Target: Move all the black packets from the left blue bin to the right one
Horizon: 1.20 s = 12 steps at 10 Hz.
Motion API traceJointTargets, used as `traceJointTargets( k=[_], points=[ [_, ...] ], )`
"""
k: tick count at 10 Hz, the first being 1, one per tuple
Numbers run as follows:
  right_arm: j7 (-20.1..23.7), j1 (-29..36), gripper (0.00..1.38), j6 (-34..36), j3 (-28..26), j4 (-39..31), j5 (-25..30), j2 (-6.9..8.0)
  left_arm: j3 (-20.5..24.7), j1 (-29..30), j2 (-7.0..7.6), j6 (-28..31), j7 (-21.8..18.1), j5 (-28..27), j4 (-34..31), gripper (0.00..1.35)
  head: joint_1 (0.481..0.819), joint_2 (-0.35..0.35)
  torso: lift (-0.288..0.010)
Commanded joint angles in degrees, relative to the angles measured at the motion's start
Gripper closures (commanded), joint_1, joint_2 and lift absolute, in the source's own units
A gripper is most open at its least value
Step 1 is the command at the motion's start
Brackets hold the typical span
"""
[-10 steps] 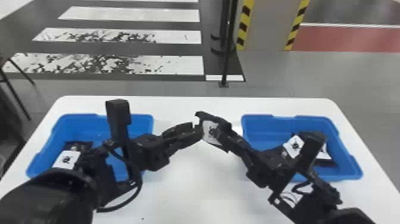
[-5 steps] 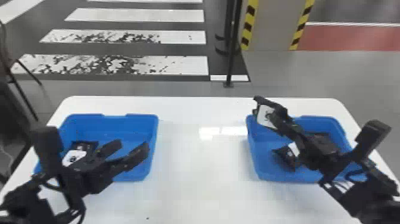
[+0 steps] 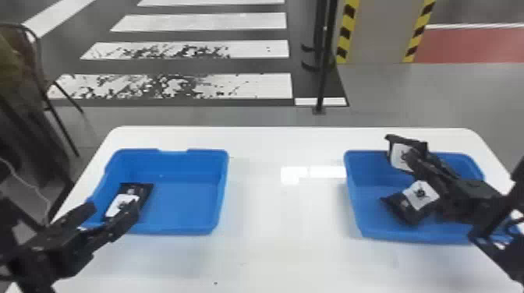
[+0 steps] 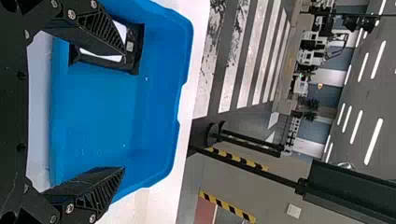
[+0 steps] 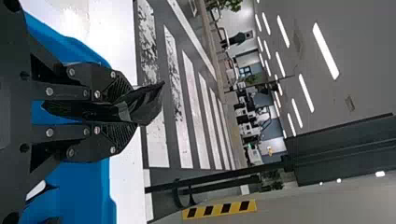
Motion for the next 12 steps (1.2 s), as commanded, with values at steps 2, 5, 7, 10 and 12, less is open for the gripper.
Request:
traceJointTargets(
  k=[2,5,7,10,12],
  points=[
    [-4.91,7.19,0.08,0.06,-3.75,-9.5,4.83,2.6,0.51,-1.04,-0.02,0.29,0.0,-2.13,-0.03,0.17,0.695,0.056,-0.14],
    [-7.02,18.16,0.15,-0.08,-3.07,-22.86,4.95,4.62,0.4,-3.71,0.51,1.55,0.88,-6.58,1.38,0.17,0.695,0.067,-0.14],
    [-7.1,23.93,0.15,-0.79,-0.44,-29.61,4.6,5.68,-1.54,-8.63,2.0,3.38,0.97,-10.13,6.02,0.17,0.695,0.136,-0.14],
    [-6.4,28.29,0.16,-0.93,1.85,-33.55,3.57,6.2,-5.09,-15.94,3.94,8.16,1.93,-14.47,12.63,0.17,0.695,0.207,-0.14],
    [-5.61,28.29,0.16,-0.93,1.73,-33.4,3.0,6.11,-6.91,-19.6,4.38,12.52,4.04,-15.84,15.02,0.17,0.695,0.224,-0.14]
  ],
)
